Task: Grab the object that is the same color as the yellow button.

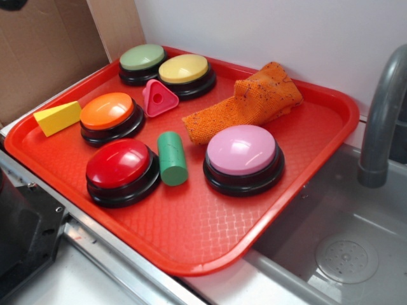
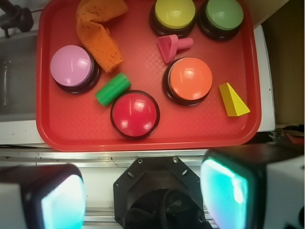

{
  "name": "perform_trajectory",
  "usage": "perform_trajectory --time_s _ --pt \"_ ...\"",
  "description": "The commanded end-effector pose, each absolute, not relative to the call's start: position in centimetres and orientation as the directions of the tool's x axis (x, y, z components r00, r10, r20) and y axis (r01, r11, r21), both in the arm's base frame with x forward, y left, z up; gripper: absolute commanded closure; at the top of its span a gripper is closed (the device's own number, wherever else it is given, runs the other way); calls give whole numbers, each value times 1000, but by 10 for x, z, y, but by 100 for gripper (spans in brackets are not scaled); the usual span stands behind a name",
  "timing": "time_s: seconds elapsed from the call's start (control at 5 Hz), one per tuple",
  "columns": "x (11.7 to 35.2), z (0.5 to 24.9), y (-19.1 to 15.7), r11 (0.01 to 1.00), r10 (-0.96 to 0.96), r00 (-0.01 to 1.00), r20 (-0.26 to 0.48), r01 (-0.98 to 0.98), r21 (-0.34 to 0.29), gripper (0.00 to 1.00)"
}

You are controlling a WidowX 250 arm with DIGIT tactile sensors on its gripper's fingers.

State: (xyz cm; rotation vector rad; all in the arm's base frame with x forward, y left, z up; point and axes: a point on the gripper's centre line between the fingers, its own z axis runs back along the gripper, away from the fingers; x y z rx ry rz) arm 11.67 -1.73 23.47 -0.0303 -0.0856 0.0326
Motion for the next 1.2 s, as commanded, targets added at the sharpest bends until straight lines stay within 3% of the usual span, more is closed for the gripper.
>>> perform_trajectory --time_s 0.0,0.4,0.6,0.8,1.0 --pt "117 235 -17 999 34 996 85 -31 -32 0" --pt "130 192 24 996 -88 989 122 87 16 0" --pt "136 167 55 979 -201 970 134 193 73 0" --pt "140 146 82 972 -215 971 104 202 119 0" --pt "147 121 111 972 -213 972 102 200 126 0"
